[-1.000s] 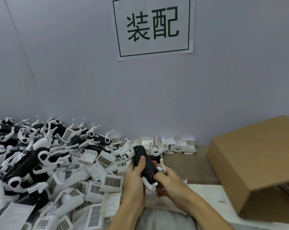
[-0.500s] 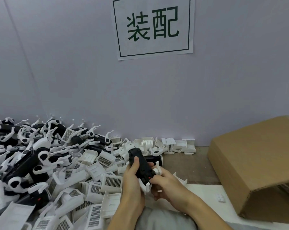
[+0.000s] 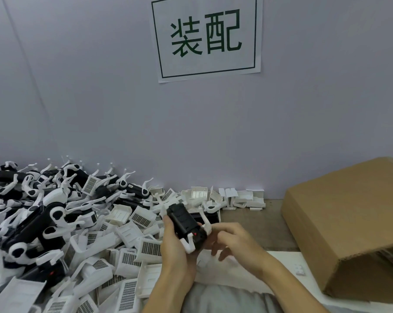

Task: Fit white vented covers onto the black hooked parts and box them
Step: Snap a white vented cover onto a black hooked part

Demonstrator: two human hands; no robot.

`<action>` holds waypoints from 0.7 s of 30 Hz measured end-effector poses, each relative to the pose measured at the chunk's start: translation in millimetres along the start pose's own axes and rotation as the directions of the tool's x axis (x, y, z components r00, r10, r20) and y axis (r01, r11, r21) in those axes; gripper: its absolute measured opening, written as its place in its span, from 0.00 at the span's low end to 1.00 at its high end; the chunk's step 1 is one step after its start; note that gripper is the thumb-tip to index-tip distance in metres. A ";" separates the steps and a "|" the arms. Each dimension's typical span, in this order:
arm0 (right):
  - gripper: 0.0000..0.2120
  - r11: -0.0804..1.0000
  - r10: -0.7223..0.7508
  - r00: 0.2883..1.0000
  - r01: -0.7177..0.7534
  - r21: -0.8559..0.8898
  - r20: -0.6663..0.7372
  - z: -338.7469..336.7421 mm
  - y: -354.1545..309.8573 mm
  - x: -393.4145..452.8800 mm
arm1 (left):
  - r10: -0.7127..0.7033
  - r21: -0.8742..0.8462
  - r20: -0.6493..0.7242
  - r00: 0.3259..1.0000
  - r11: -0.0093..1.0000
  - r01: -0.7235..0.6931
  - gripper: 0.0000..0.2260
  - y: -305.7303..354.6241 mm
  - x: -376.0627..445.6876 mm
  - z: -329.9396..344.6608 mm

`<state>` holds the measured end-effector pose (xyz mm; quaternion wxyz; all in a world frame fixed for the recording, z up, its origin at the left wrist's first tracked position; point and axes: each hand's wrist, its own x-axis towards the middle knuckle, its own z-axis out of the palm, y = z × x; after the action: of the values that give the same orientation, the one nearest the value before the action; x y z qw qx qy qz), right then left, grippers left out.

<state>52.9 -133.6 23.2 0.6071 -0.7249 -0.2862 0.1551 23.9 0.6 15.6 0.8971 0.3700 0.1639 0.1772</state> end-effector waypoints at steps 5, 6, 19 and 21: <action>0.28 0.820 -0.063 0.972 -0.079 -0.566 -0.227 -37.6 12.1 -2.5 | -0.048 -0.249 -0.064 0.997 0.968 0.031 0.15 7.8 4.7 -5.9; 0.33 0.773 0.026 0.988 -0.117 -0.624 -0.152 -44.1 14.6 -5.8 | -0.052 -0.254 -0.069 0.996 0.967 0.033 0.15 9.3 4.9 -6.3; 0.16 0.828 -0.031 0.865 -0.258 -0.497 -0.501 -52.9 24.8 -3.2 | -0.013 0.152 0.024 1.000 0.988 0.009 0.19 -0.8 6.3 -3.9; 0.16 0.872 -0.016 0.848 -0.248 -0.422 -0.531 -54.5 21.1 -3.6 | 0.033 0.221 0.042 0.999 0.974 -0.042 0.14 -6.2 9.7 -4.7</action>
<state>86.0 -180.9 14.0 0.4539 -0.8820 -0.0955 -0.0832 31.6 3.6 6.5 0.8497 0.4741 0.1585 0.1678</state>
